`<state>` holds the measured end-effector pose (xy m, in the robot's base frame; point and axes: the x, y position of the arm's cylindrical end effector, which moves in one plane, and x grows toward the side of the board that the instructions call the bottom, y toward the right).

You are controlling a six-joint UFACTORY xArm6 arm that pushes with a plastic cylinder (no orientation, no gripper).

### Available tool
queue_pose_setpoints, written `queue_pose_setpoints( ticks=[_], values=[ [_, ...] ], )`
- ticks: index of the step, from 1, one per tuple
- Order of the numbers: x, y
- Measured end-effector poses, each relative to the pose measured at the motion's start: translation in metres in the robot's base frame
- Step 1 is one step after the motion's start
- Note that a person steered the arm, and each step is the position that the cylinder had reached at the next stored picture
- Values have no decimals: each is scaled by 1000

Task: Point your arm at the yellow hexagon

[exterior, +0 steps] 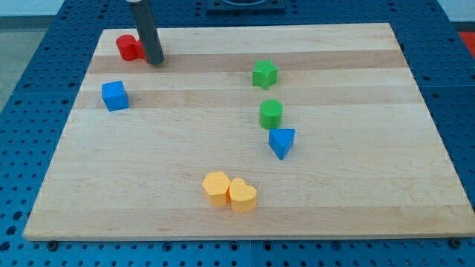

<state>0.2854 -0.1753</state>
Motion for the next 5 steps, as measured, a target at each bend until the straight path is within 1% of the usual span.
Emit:
queue_pose_setpoints(
  ticks=[1, 2, 3, 4, 5],
  values=[
    [9, 22],
    [66, 72],
    [108, 86],
    [181, 86],
    [202, 93]
  ],
)
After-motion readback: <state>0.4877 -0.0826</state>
